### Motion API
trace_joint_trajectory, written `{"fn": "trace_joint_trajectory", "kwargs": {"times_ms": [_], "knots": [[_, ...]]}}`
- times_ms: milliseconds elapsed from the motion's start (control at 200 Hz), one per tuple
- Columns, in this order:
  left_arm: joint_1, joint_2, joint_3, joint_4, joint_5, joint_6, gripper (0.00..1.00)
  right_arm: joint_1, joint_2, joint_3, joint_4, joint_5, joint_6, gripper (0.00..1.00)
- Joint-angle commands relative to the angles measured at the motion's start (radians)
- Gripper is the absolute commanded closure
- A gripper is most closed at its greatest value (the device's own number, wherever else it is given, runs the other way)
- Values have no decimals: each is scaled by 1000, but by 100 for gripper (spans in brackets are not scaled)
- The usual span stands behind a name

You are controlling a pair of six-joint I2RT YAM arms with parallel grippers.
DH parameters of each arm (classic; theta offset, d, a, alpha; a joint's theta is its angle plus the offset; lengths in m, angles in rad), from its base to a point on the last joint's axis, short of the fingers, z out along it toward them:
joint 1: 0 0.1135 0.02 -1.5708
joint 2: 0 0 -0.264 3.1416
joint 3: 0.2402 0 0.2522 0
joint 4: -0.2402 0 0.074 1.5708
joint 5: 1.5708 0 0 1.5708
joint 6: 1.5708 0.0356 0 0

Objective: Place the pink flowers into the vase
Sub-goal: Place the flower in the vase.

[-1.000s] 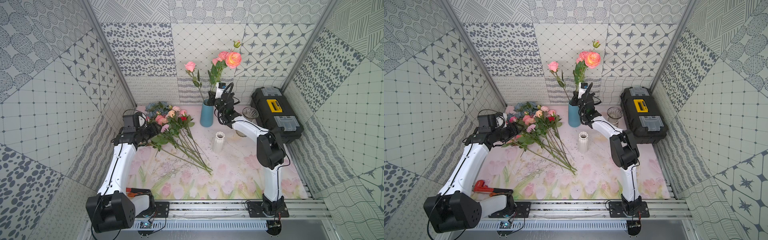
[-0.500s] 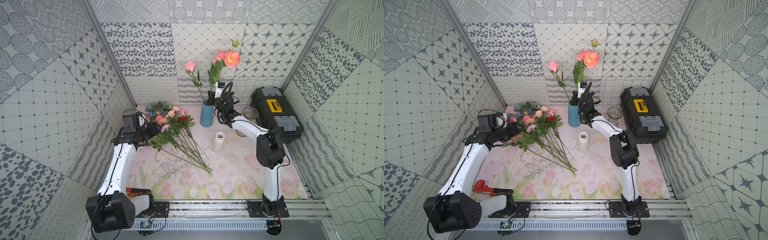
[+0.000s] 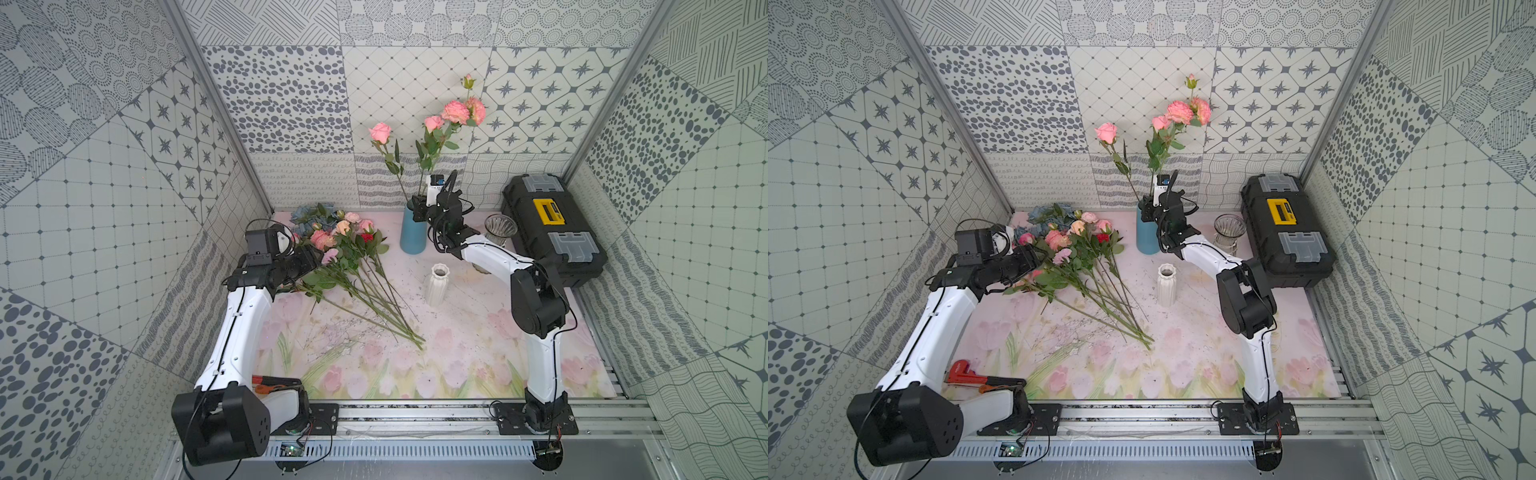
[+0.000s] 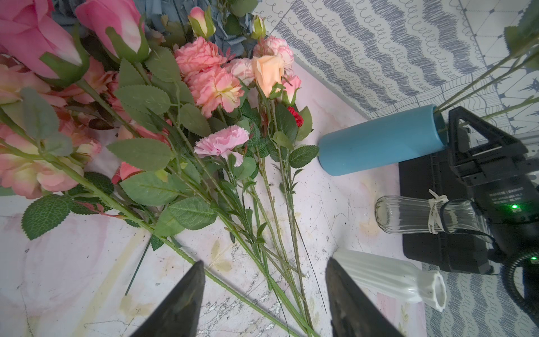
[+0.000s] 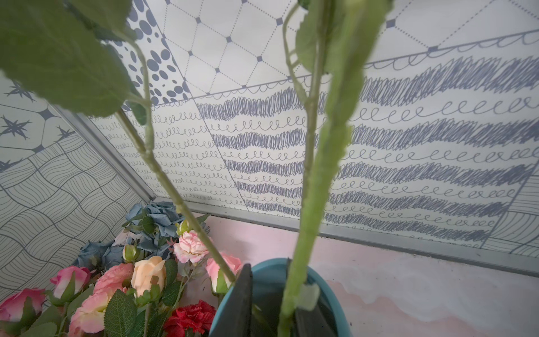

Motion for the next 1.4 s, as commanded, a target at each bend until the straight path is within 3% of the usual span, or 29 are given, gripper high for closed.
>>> {"fn": "trace_joint_trajectory", "kwargs": {"times_ms": [0, 590, 1396], "knots": [[5, -9, -5, 22, 17, -7, 35, 5, -16, -29, -3, -6, 4, 75], [6, -14, -5, 22, 10, -7, 33, 25, -115, -85, -20, 39, -33, 54], [5, -21, -7, 21, -9, -8, 33, 36, -292, -192, -139, 114, -23, 47]]}}
